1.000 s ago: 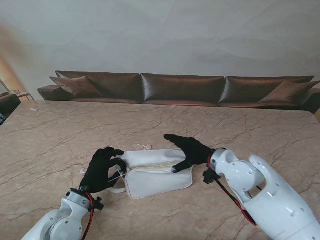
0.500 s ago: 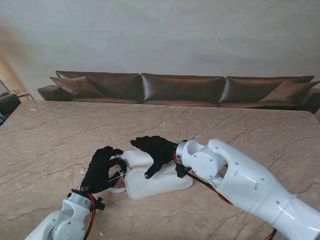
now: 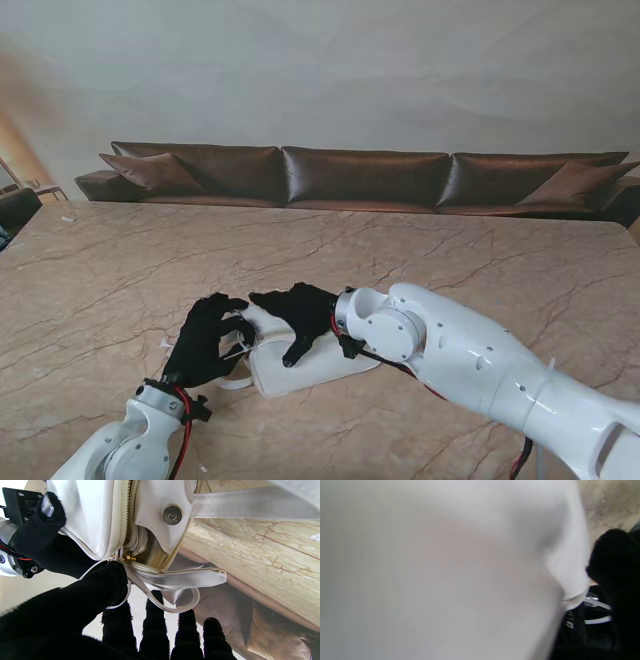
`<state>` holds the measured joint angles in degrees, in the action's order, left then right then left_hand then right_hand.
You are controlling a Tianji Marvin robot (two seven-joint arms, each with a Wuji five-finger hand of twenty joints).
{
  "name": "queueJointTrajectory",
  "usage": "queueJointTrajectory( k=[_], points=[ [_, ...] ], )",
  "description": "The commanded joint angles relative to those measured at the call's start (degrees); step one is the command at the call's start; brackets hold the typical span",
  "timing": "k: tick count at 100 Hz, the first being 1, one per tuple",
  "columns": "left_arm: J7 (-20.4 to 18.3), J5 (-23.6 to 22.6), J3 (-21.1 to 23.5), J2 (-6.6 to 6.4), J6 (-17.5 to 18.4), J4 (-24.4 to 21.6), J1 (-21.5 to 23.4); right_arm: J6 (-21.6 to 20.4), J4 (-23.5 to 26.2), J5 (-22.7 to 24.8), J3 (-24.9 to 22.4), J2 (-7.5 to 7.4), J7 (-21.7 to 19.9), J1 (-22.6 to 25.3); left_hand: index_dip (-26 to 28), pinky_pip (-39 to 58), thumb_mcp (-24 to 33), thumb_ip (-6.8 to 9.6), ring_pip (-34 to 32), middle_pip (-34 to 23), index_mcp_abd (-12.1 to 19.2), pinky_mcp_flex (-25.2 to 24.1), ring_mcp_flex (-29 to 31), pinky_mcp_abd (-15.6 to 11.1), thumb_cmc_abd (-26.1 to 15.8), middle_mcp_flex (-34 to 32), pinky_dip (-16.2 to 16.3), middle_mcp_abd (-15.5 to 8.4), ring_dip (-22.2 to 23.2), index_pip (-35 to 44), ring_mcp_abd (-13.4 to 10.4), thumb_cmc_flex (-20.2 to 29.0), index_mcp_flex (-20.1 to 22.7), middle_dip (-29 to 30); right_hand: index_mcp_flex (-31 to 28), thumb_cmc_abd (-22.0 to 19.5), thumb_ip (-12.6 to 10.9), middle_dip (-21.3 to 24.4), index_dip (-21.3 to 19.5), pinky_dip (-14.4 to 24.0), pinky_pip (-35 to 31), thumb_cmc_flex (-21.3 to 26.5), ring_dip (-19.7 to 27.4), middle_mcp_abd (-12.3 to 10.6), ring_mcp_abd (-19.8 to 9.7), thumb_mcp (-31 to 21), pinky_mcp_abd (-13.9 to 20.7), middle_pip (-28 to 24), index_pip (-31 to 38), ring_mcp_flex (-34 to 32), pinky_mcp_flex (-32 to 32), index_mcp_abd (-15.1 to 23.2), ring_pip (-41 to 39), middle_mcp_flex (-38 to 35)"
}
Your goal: Pack the cosmetics bag
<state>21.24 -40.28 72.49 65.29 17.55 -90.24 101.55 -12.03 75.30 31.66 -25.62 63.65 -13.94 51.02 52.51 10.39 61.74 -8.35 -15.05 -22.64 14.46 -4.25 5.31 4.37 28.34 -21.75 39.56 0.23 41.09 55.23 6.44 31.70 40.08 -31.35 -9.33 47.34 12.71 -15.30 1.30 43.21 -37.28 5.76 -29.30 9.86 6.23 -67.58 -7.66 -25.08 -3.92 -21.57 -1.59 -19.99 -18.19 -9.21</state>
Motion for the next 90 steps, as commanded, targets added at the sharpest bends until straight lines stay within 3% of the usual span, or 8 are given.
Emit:
queueJointTrajectory(
  k=[1,9,22,28,40,56,71,90],
  points=[
    [-0.18,0.07,-0.08,0.25,0.27,0.04,0.37,-0.28,-1.27,2.57,0.26,1.15,3.29,1.23,5.21,-0.92,-5.52,-2.47,-0.52,-0.4,0.57,0.02,-1.88,-1.63,-2.02,0.79,-0.69,-1.21,0.7,6.91,-0.86,-0.21,3.28,-0.28,-0.65,2.58,-0.05,-7.75,-3.38,2.69,-4.24,1.93,-6.23,-6.56,-3.43,-0.52,0.79,-14.29,2.5,-3.81,-1.98,4.81,-6.85,-0.49],
    [-0.13,-0.09,0.01,0.23,0.4,-0.06,0.39,-0.22,-1.94,4.78,0.02,1.81,6.96,1.88,5.53,-0.81,-5.49,-2.33,-0.65,-0.44,0.66,-0.01,-1.88,-1.63,-2.04,0.7,-0.69,-1.27,0.64,6.84,-0.91,-0.2,3.31,-0.3,-2.51,2.68,-0.38,-16.82,-28.72,5.97,-11.45,5.07,-16.14,-11.92,-6.37,-1.06,0.49,-25.74,9.24,-9.11,-6.44,9.94,-20.13,-8.8],
    [-0.36,-0.34,0.54,0.16,0.34,-0.59,0.61,-0.51,-2.99,6.83,-0.91,2.67,12.01,3.24,5.93,-0.77,-5.54,-2.17,-0.66,-0.34,1.06,-0.06,-1.96,-1.6,-2.03,0.89,-0.75,-1.36,0.5,6.67,-0.87,-0.45,3.32,-0.27,-19.19,-5.89,-3.68,-25.36,-28.57,8.12,-22.55,13.49,-22.31,-18.78,-9.12,-1.97,-1.46,-30.62,33.21,-24.62,-17.76,24.23,-31.68,-31.96],
    [-0.47,-0.56,0.9,0.12,0.26,-0.81,0.74,-1.2,-3.78,5.98,-1.68,3.1,13.34,4.01,6.05,-0.8,-5.55,-2.06,-0.59,-0.3,1.21,-0.07,-1.99,-1.54,-2.09,0.92,-0.82,-1.36,0.43,6.56,-0.85,-0.53,3.26,-0.25,-25.58,-5.53,3.03,-27.69,-28.92,9.49,-27.44,18.6,-22.95,-18.46,-8.48,-5.93,-2.21,-28.92,45.21,-28.71,-20.93,31.47,-33.7,-38.8],
    [-0.57,-1.05,1.65,0.03,0.11,-1.16,0.94,-2.46,-5.05,4.36,-3.2,3.69,15.3,5.35,6.09,-1.24,-4.95,-1.46,0.09,0.2,1.75,-0.01,-2.22,-1.51,-1.87,1.83,-1.53,-1.31,0.08,6.1,-0.94,-1.43,3.46,-0.03,-36.72,-5.95,4.21,-24.65,-30.34,12.9,-36.35,28.96,-23.42,-17.79,-6.58,-9.29,-3.59,-26.1,64.73,-34.87,-26.54,46.24,-36.19,-48.24],
    [-1.2,-1.87,3.03,-0.18,-0.21,-2.13,1.5,-2.54,-5.18,3.69,-5.59,3.56,16.43,7.11,6.46,-2.61,-3.67,-0.14,2.32,4.15,2.72,0.4,-2.53,-1.5,-1.77,3.11,-4.56,0.54,-0.51,5.43,-1.15,-3.02,4.18,4.81,-46.33,-6.26,2.6,-26.07,-55.6,14.78,-50.25,39.28,-24.85,-18.35,-6.23,-12.94,-4.28,-30.48,68.07,-42.86,-37.19,47.46,-44.45,-55.06],
    [-0.95,-2.48,4.19,-0.2,-0.05,-2.82,2.12,-2.49,-5.92,-1.19,-9.25,3.93,16.31,9.68,7.91,-3.08,-2.79,0.35,4.61,7.3,3.97,0.54,-2.95,-1.56,-1.69,5.17,-6.75,3.15,-1.96,4.57,-1.47,-4.11,5.05,11.0,-50.79,-12.35,-3.95,-29.77,-59.23,14.22,-56.35,43.33,-27.78,-16.64,-5.16,-12.64,-6.06,-34.66,69.67,-47.16,-41.41,46.57,-51.5,-58.49],
    [-0.92,-1.99,5.42,-0.08,-0.13,-3.17,2.74,-1.0,-6.47,-3.42,-13.58,4.82,20.38,13.14,10.27,-3.41,-1.25,0.95,6.56,7.67,3.53,0.6,-3.37,-1.75,-1.24,5.89,-8.06,4.46,-3.08,4.7,-2.03,-4.81,6.0,14.23,-52.44,-13.52,-4.68,-30.86,-59.88,14.33,-57.97,43.7,-29.39,-16.18,-3.99,-11.9,-6.56,-34.38,69.36,-47.99,-42.14,46.97,-53.45,-59.48]
  ],
)
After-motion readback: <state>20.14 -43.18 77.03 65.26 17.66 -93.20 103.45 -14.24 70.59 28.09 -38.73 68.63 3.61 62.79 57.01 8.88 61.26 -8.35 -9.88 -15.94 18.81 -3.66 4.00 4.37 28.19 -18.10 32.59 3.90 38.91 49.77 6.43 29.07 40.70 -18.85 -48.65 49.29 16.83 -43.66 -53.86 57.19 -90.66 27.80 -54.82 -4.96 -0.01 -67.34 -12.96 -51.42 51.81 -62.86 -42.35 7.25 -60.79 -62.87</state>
